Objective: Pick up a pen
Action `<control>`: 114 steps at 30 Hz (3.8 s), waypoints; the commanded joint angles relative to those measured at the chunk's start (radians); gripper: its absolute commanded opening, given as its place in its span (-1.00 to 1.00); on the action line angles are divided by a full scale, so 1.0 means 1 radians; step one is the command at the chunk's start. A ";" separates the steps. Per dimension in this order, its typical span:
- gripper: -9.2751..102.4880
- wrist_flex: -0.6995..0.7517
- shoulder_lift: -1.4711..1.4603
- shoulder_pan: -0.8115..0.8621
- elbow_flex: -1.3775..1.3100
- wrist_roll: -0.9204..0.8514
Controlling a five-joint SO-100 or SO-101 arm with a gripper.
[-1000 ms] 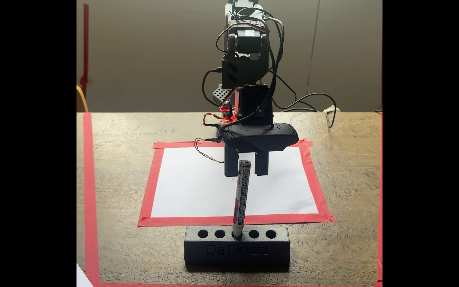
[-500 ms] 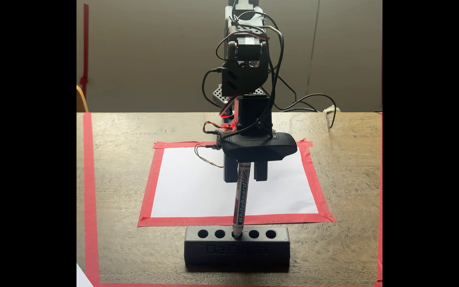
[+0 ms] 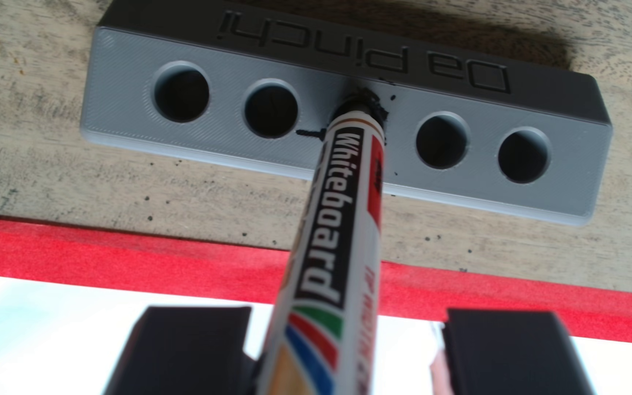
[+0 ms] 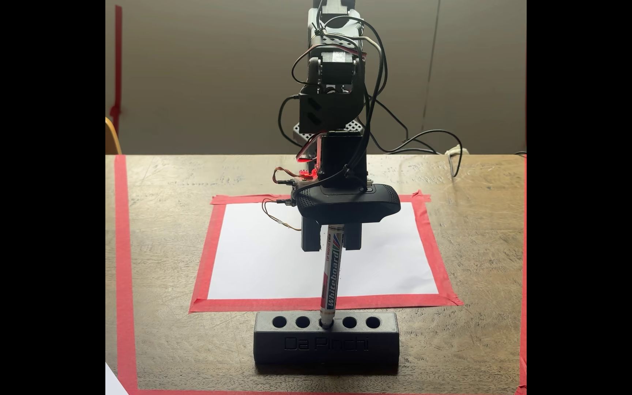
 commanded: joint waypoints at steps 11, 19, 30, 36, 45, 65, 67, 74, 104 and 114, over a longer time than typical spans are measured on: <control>0.57 -0.003 0.038 -0.011 -0.067 -0.006; 0.26 -0.003 0.040 -0.012 -0.069 -0.057; -0.06 -0.003 0.041 -0.012 -0.071 -0.054; -0.42 -0.003 0.041 -0.012 -0.097 -0.054; -0.84 -0.003 0.040 -0.009 -0.126 -0.038; -0.85 0.069 0.104 -0.002 -0.129 -0.054; -0.85 0.074 0.117 -0.002 -0.129 -0.054; -0.85 0.097 0.173 0.000 -0.129 -0.054; -0.85 0.647 0.535 0.032 0.006 -0.176; -0.85 0.643 0.657 0.038 0.341 -0.169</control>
